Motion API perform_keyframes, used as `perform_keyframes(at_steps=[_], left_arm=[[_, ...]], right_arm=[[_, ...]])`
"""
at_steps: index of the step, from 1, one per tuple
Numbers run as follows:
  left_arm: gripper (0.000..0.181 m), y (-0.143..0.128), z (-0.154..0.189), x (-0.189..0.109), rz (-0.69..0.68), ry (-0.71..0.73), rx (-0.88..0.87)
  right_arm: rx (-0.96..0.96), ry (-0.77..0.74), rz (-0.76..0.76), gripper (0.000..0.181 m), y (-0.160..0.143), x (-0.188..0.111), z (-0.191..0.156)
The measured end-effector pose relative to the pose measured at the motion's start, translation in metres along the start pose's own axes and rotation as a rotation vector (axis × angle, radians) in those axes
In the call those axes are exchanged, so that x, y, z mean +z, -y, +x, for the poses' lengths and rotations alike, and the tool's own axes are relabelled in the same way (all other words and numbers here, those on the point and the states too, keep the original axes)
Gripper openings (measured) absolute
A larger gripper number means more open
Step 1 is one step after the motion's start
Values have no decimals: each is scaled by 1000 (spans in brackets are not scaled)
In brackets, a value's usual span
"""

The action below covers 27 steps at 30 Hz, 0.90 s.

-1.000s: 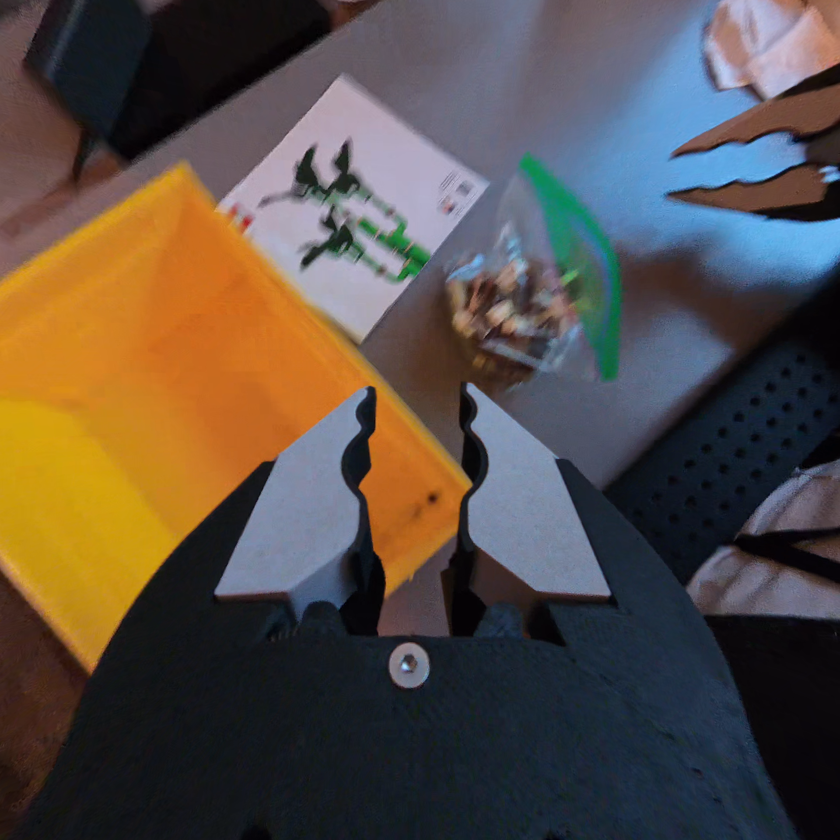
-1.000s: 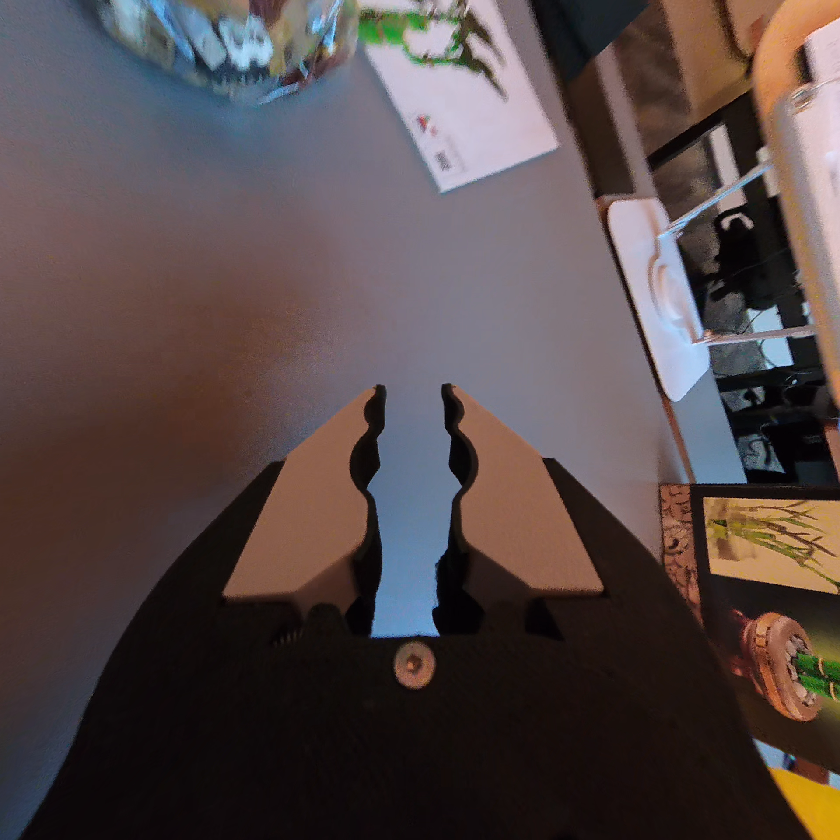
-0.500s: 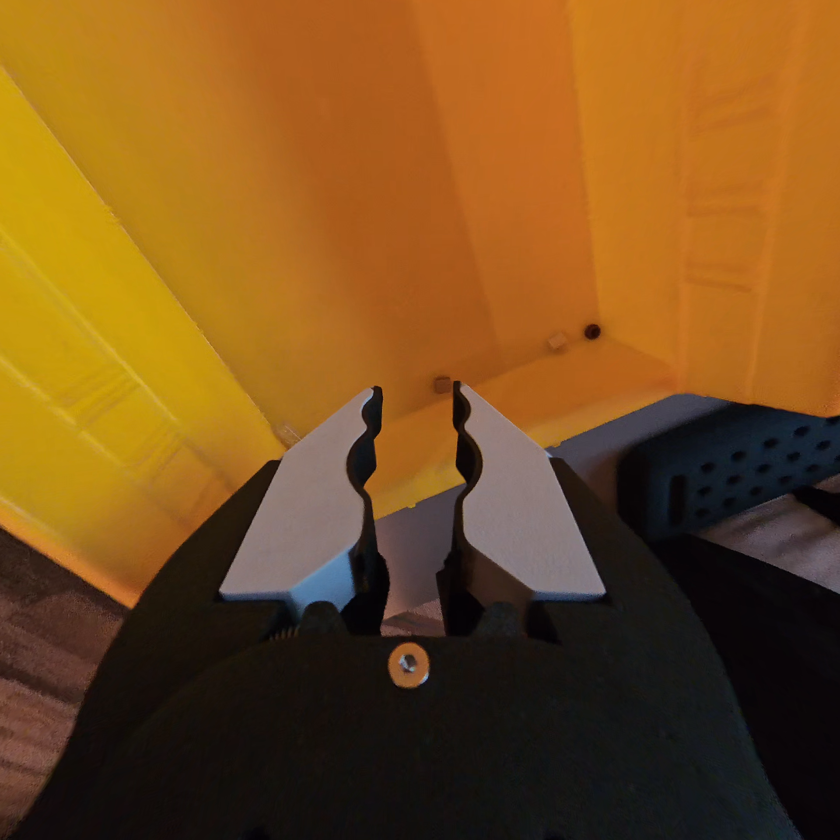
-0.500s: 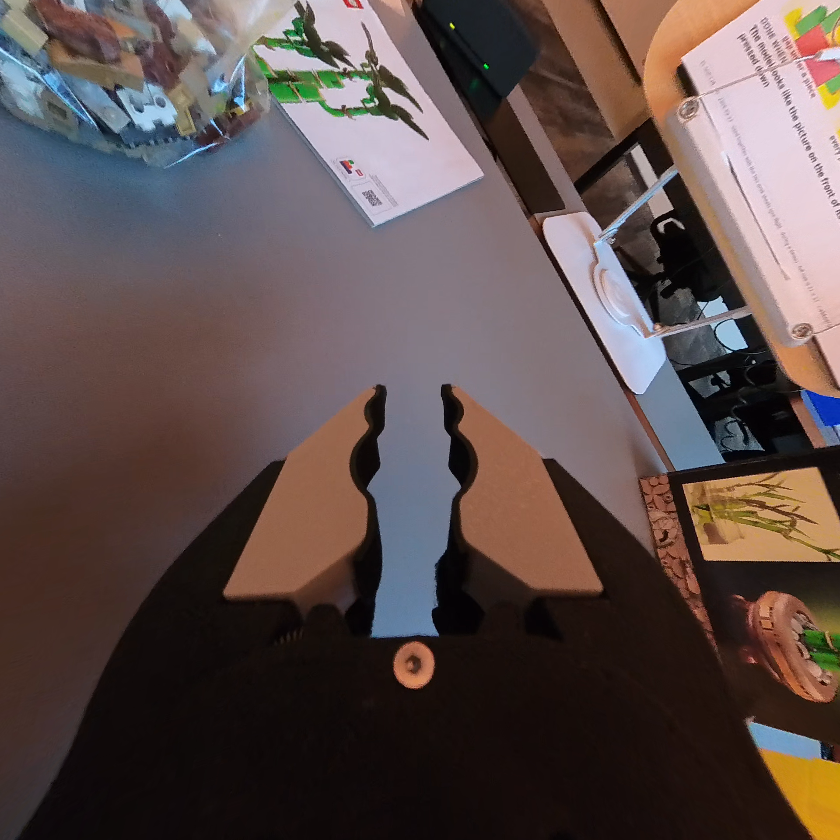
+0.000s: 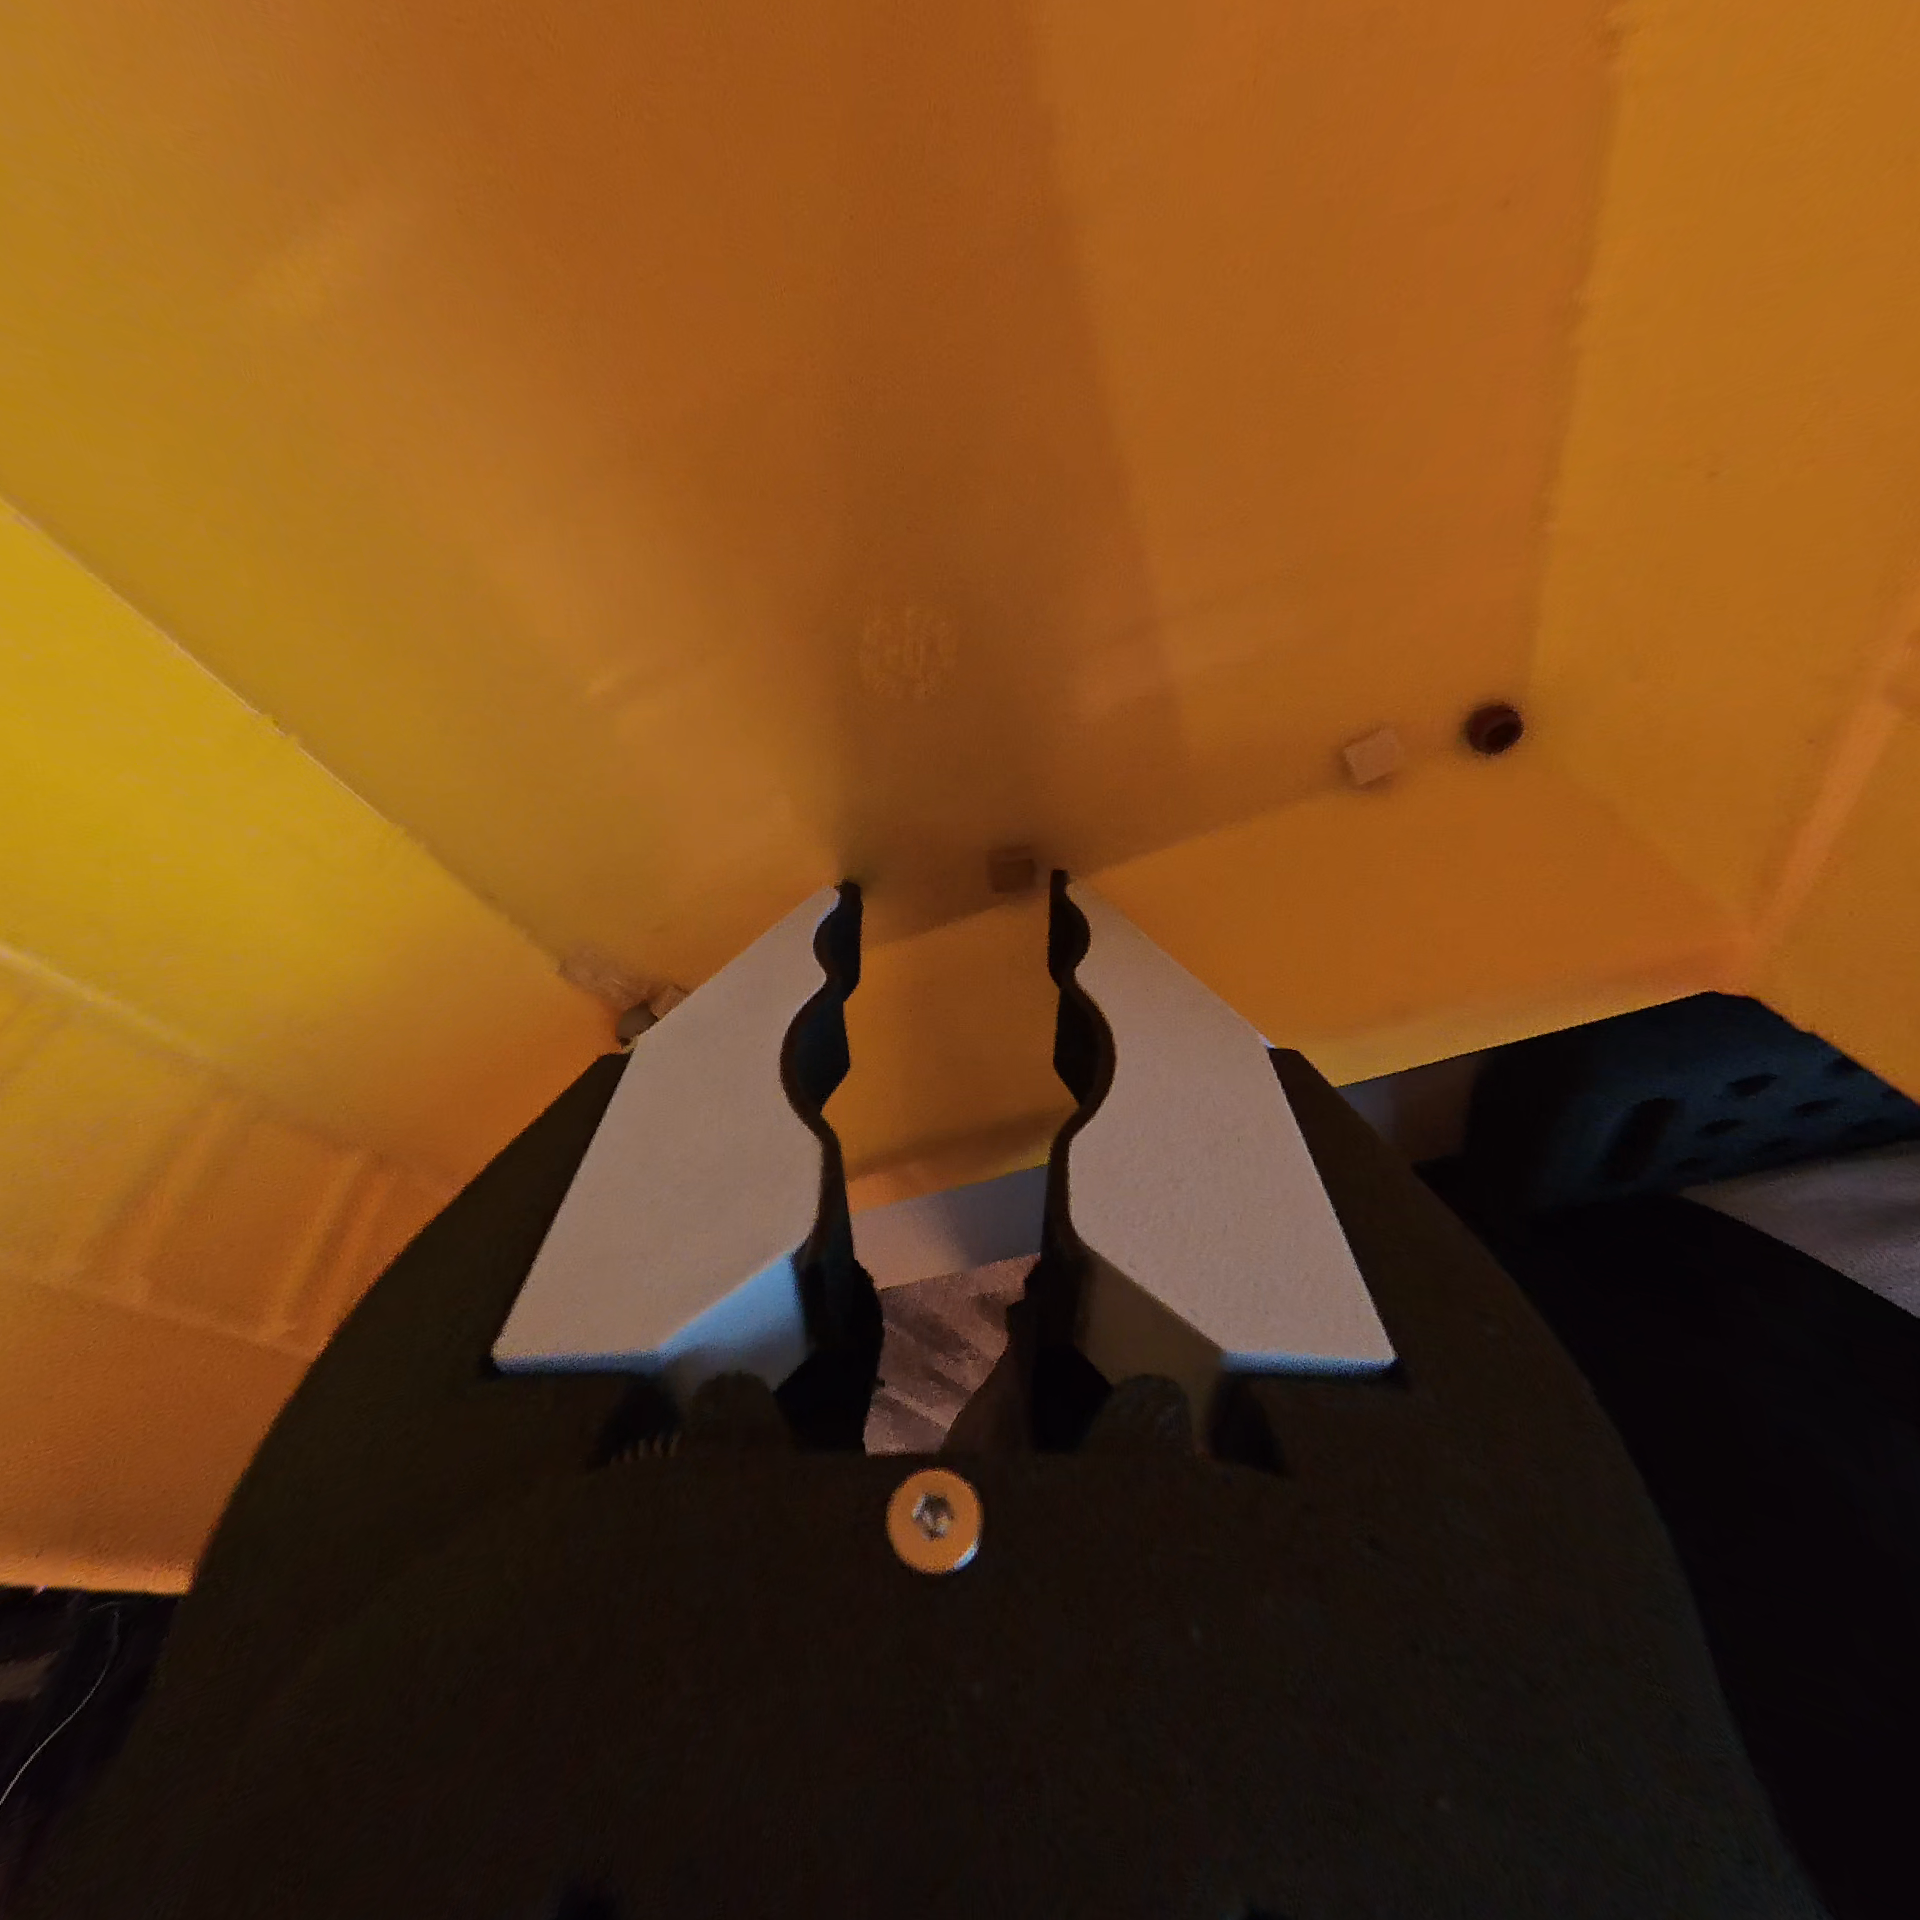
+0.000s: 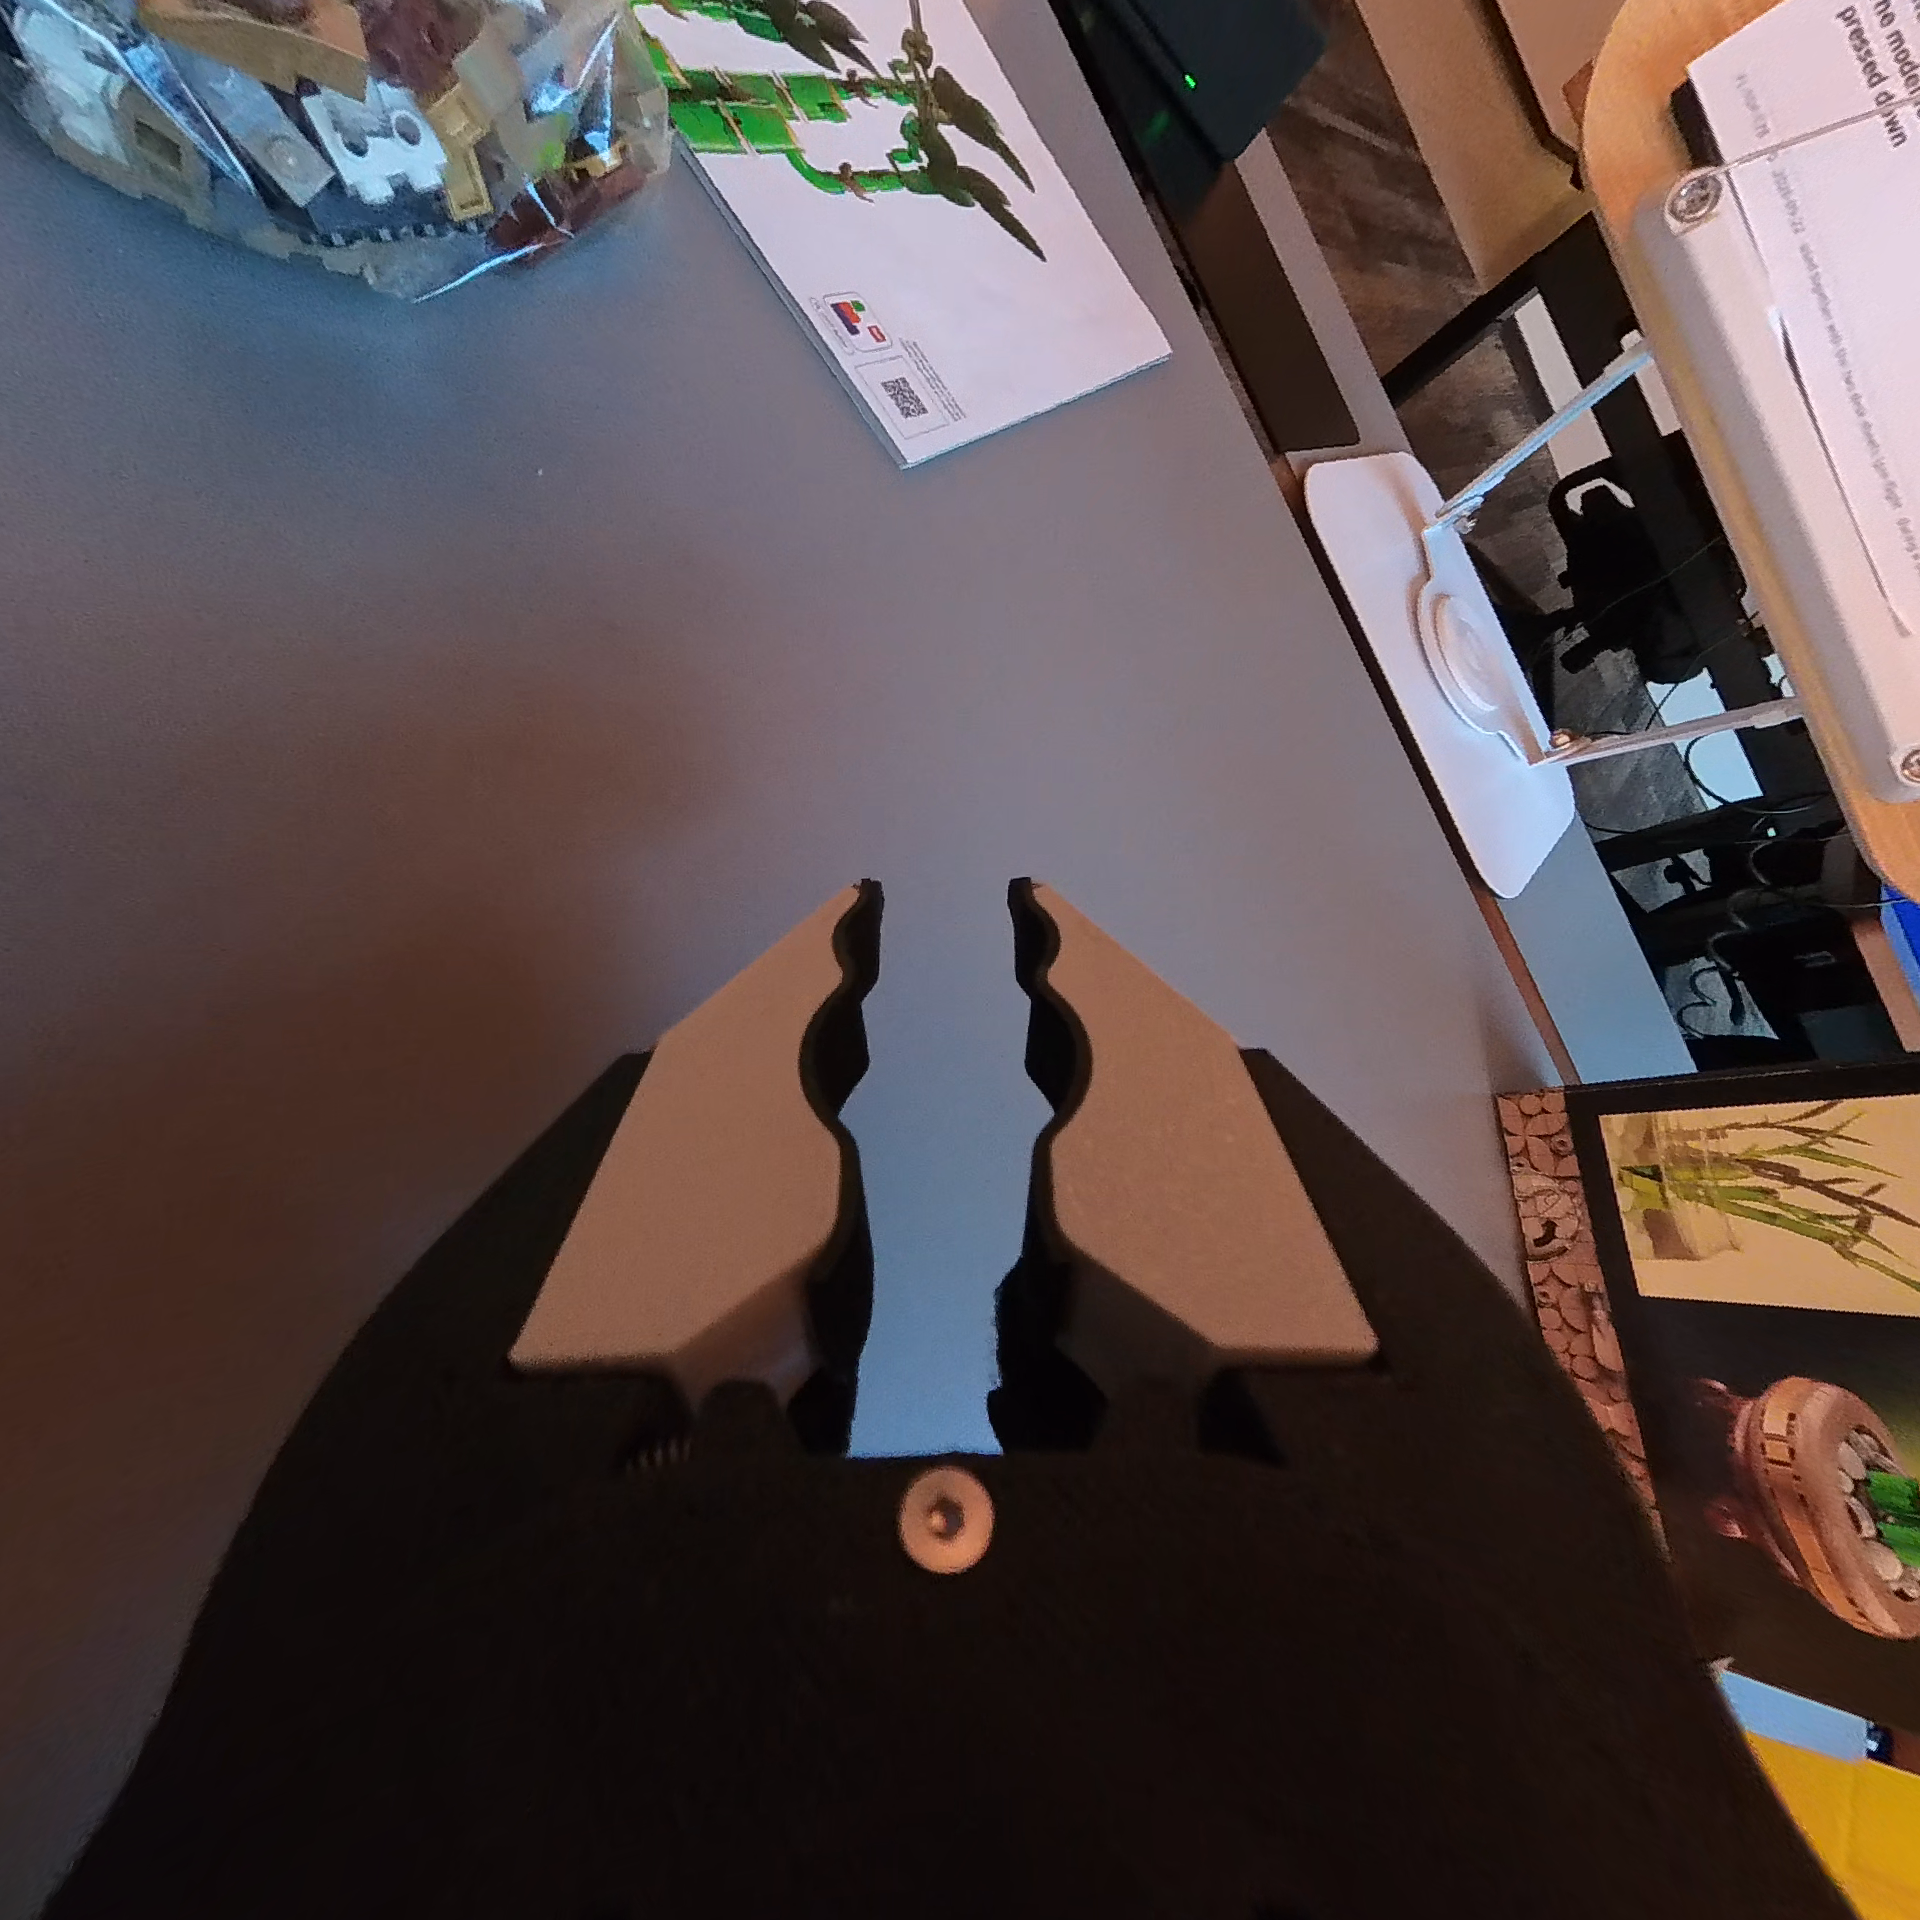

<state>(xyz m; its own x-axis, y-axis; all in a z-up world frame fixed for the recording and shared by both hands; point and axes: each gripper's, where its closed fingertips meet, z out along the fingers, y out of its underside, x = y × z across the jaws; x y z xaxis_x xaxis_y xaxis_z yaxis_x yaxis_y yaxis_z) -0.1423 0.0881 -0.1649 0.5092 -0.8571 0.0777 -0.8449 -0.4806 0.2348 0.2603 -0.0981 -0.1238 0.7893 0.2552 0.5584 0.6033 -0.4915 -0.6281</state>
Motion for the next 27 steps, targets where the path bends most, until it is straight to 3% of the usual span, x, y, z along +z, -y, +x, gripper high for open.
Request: perform_keyframes(at_steps=[3, 7, 13, 16, 19, 23, 25, 27], left_arm=[[32, -1, 0, 1, -18, 27, -12], [6, -3, 6, 2, -42, 10, -31], [6, -3, -1, 0, -5, 14, -36], [6, 3, -1, -14, 100, -31, -59], [6, 21, 10, -44, 292, -94, -40], [6, 57, 63, -107, 622, -210, 144], [6, 75, 116, -145, 803, -329, 292], [6, 79, 177, -165, 859, -477, 454]], right_arm=[[-4, 3, -4, 25, 0, 0, -1], [-9, 7, -10, 25, -1, 0, -1], [-9, 15, -21, 25, -3, 0, -3], [-12, 23, -27, 25, -4, 1, -4], [-16, 26, -29, 25, -4, 1, -5], [-20, 29, -25, 25, -2, 1, -6], [-22, 35, -17, 25, 0, 0, -8], [-31, 37, -17, 25, 1, 1, -10]])
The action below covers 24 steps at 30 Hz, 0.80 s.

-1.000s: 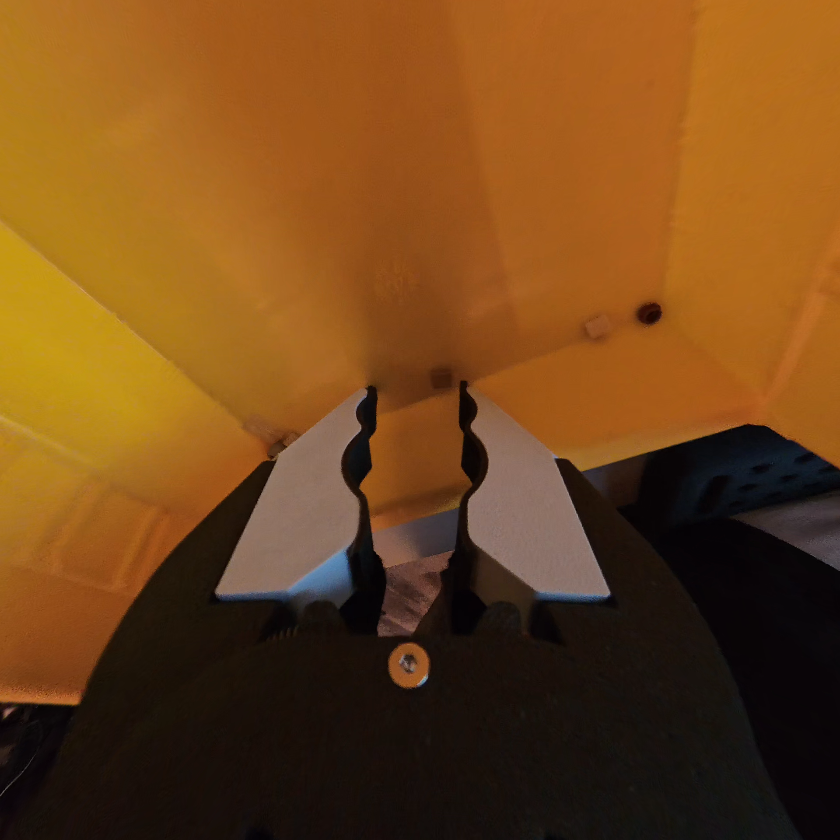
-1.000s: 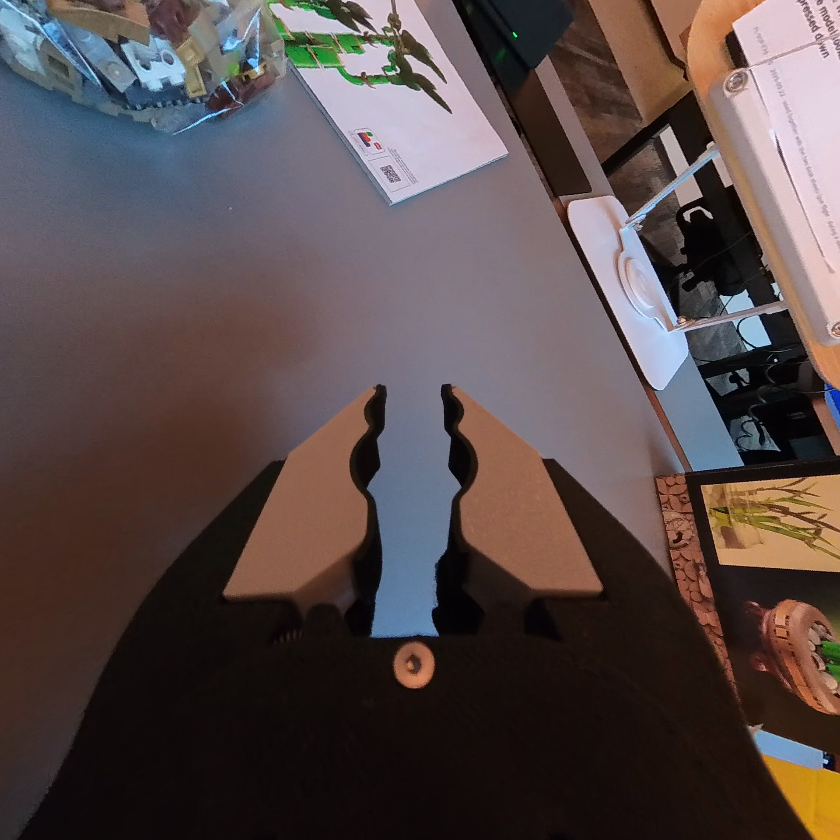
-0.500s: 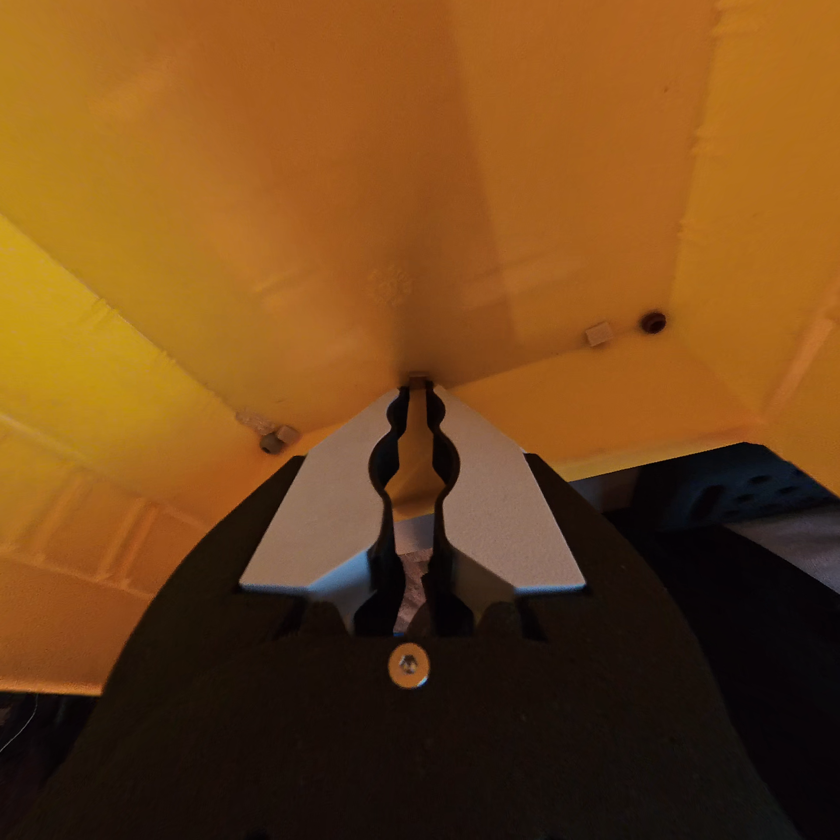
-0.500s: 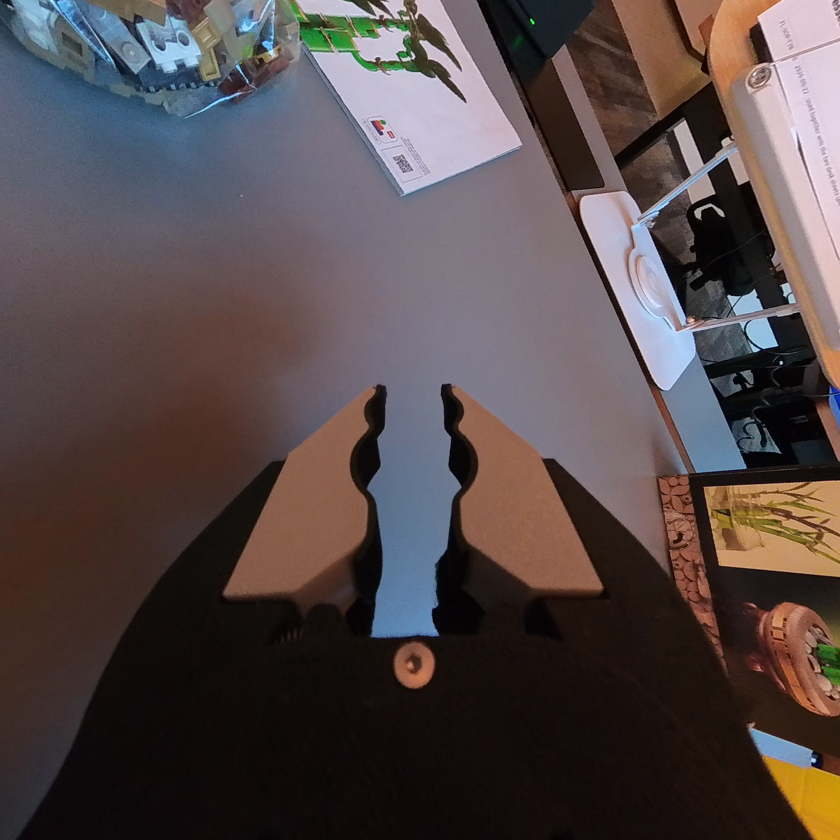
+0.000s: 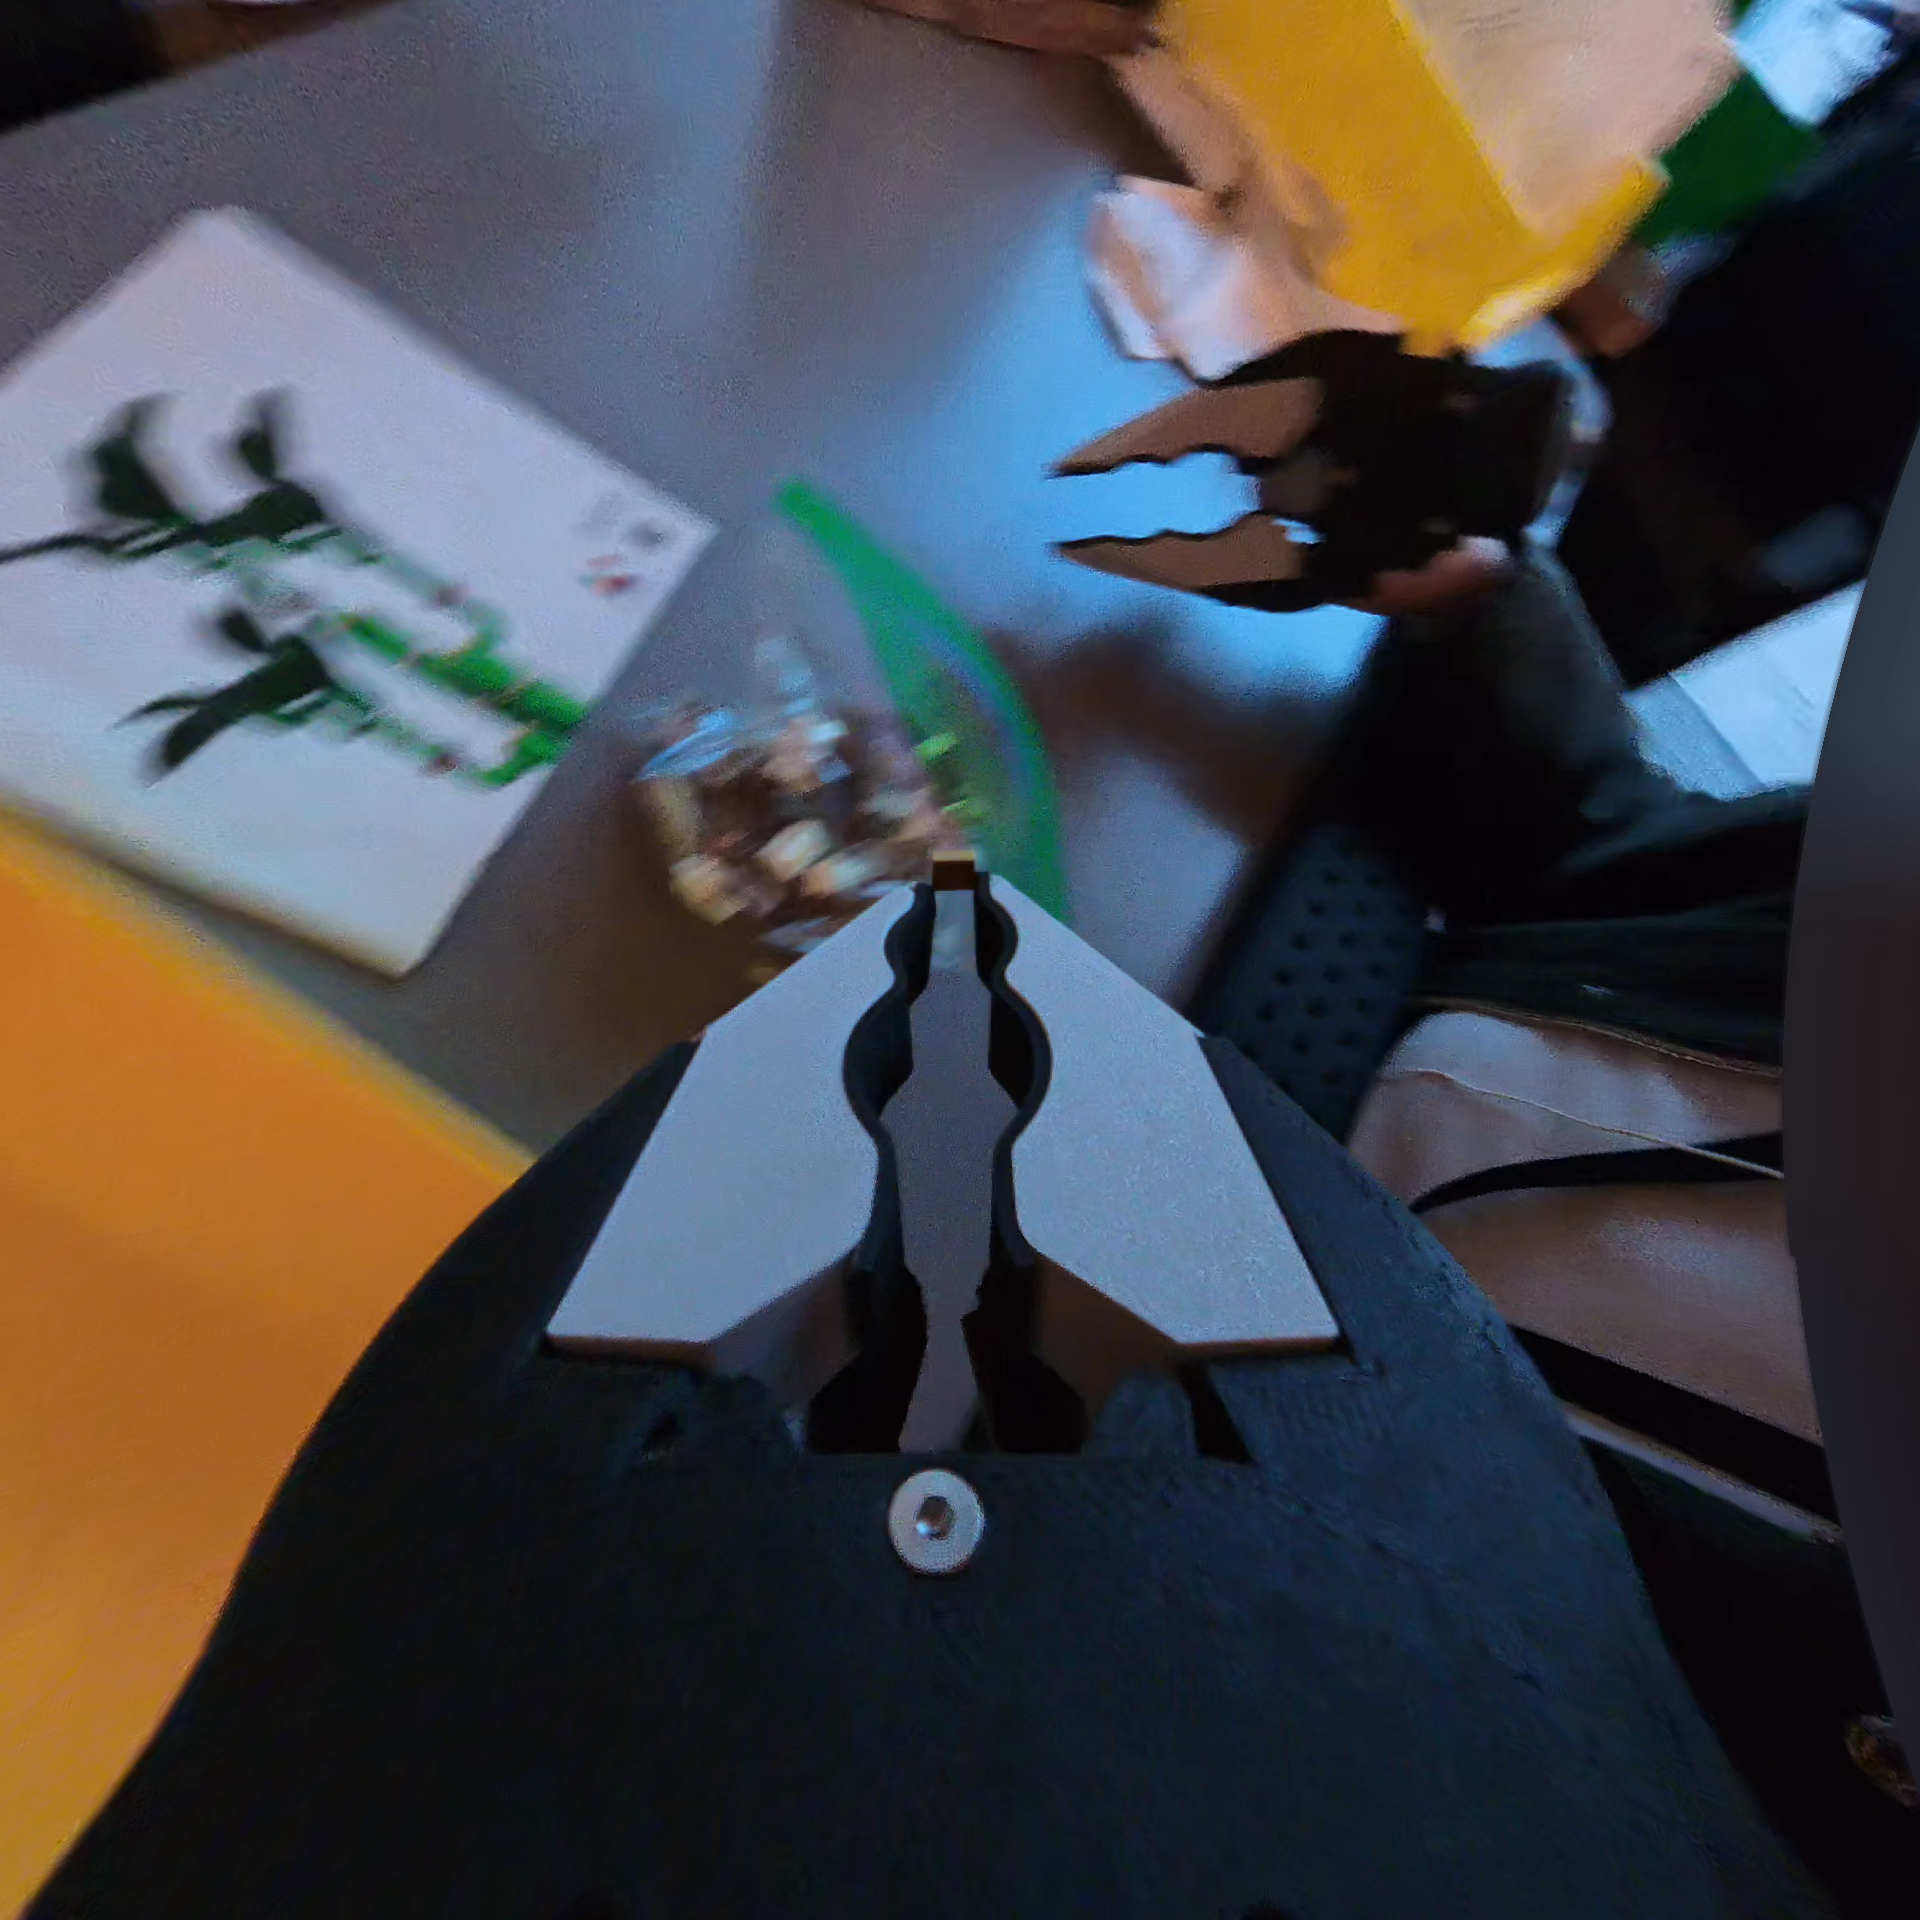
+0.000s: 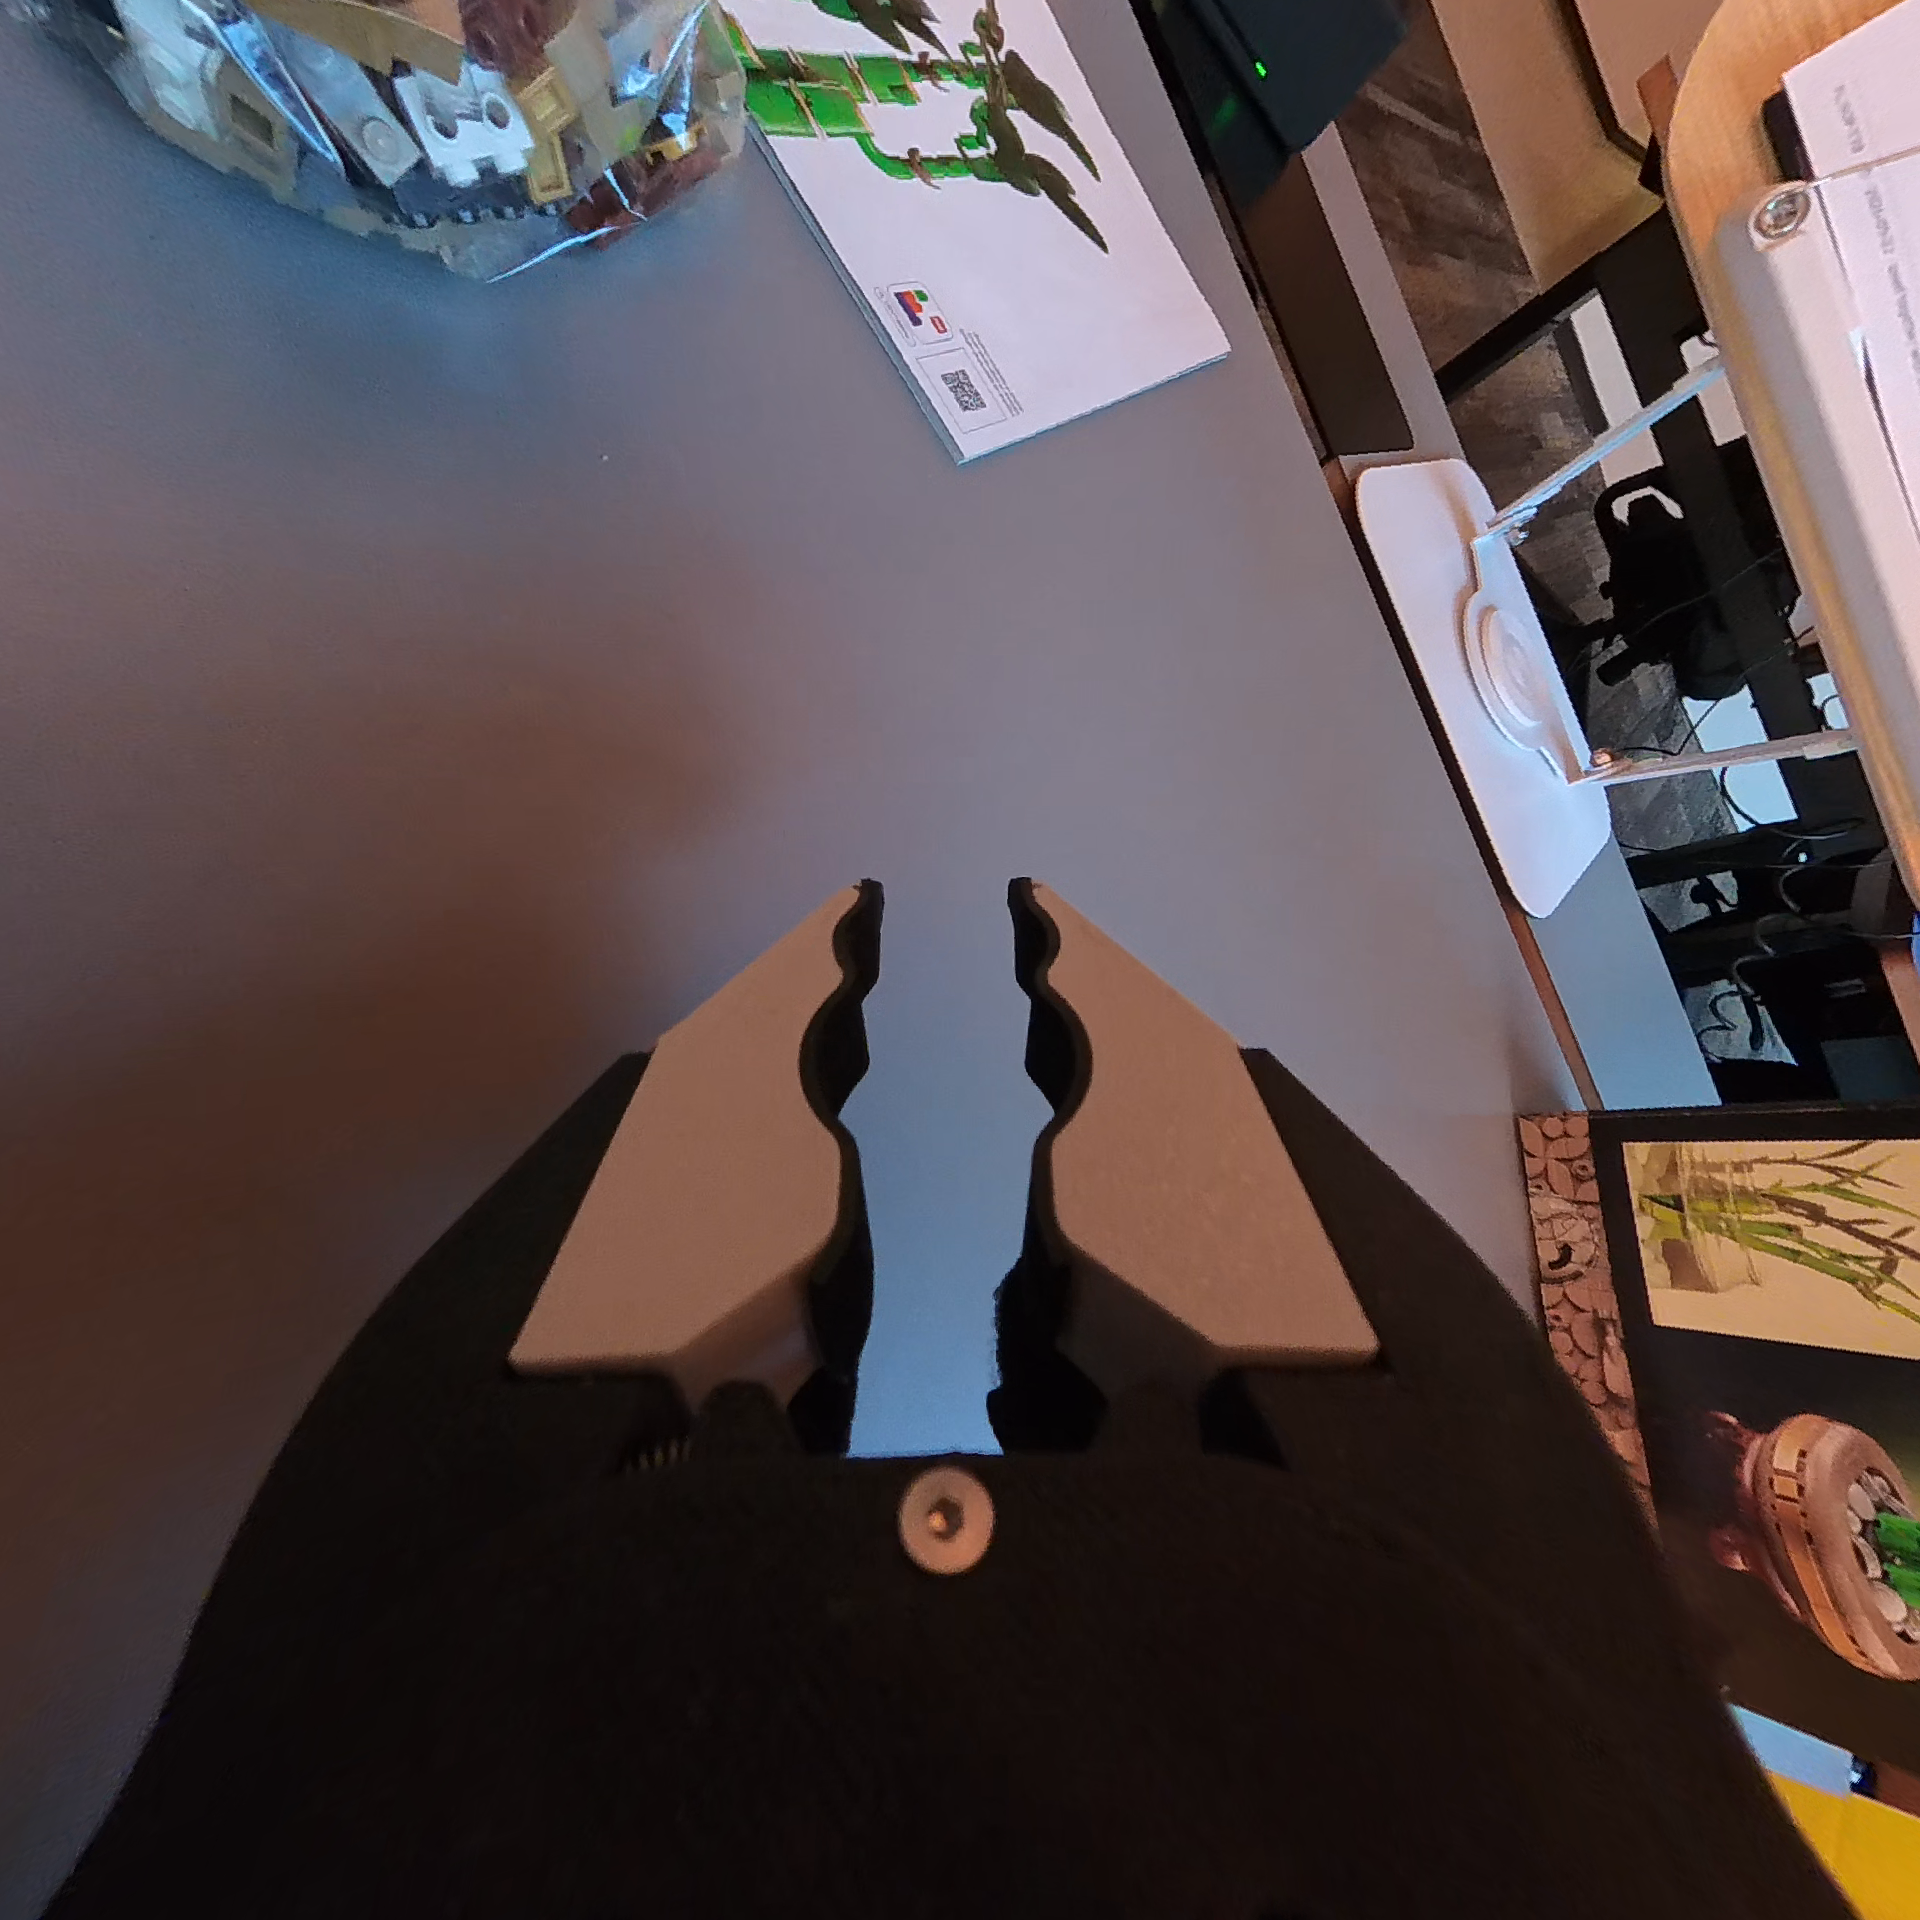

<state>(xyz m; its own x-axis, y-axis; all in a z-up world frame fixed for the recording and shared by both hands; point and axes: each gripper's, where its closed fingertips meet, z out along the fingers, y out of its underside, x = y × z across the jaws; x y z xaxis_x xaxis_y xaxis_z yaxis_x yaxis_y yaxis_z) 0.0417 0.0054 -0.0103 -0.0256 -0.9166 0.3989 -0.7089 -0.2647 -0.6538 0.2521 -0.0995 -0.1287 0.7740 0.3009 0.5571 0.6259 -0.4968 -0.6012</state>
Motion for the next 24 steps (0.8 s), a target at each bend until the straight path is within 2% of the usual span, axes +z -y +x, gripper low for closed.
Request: perform_keyframes(at_steps=[2, 6, 13, 16, 19, 22, 24], left_arm=[[6, 8, 27, 26, -50, -73, 65], [6, 10, 32, 65, -169, -23, 136], [6, 8, 19, 86, -301, 102, 154], [24, 10, 10, 86, -313, 177, 177], [25, 17, 12, 77, -270, 186, 184], [26, 23, 5, 46, -176, 236, 174], [29, 12, -12, 14, -148, 306, 132]], right_arm=[[0, 3, 0, 25, 0, 0, -1], [-4, 9, 5, 25, 1, -1, -3], [-17, 7, 14, 25, 4, -5, -3], [-18, 5, 24, 25, 5, -8, -2], [-18, 4, 26, 25, 5, -9, -1], [-22, -3, 26, 25, 5, -10, 0], [-20, -7, 32, 25, 5, -12, 1]])
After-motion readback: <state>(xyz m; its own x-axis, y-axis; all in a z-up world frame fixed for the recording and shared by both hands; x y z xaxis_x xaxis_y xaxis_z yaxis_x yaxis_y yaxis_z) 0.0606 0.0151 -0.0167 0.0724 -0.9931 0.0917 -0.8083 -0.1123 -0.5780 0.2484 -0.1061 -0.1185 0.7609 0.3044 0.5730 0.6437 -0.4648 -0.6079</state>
